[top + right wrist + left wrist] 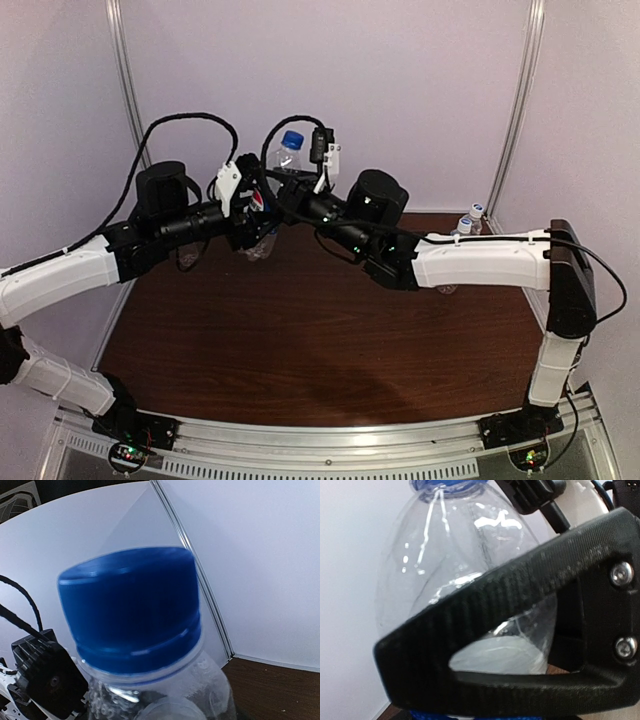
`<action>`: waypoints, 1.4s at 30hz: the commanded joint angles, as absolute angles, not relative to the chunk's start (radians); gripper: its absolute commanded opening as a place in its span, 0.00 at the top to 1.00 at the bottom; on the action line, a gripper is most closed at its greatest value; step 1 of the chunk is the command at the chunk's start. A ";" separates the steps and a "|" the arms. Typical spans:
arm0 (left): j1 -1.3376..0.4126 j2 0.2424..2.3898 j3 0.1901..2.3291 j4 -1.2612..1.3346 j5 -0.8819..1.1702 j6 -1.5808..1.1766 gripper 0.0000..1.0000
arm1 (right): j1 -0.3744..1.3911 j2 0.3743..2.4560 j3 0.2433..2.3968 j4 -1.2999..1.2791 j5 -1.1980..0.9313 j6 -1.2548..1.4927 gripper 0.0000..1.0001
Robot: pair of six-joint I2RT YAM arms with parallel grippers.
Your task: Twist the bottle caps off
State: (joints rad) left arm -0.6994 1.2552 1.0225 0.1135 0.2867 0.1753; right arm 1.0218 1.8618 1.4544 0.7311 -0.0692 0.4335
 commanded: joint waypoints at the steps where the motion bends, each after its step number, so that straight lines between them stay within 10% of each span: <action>1: -0.703 1.263 1.047 0.134 0.274 0.180 0.42 | 1.026 1.872 1.487 0.752 -0.089 0.442 0.53; 7: -0.703 1.262 1.050 0.127 0.284 0.168 0.57 | 1.026 1.878 1.490 0.752 -0.116 0.446 0.46; 12: -0.702 1.237 1.028 0.097 0.225 0.214 0.66 | 1.002 1.831 1.466 0.719 -0.216 0.428 0.01; 18: -0.703 1.197 0.968 0.068 -0.056 0.417 0.74 | 0.900 1.664 1.435 0.432 -0.500 0.406 0.00; 29: -0.703 1.148 0.870 0.201 -0.142 0.876 0.78 | 0.891 1.582 1.598 -0.164 -0.327 0.384 0.01; 42: -0.703 1.158 0.857 0.233 -0.162 0.963 0.79 | 0.874 1.726 1.678 -0.150 -0.500 0.575 0.39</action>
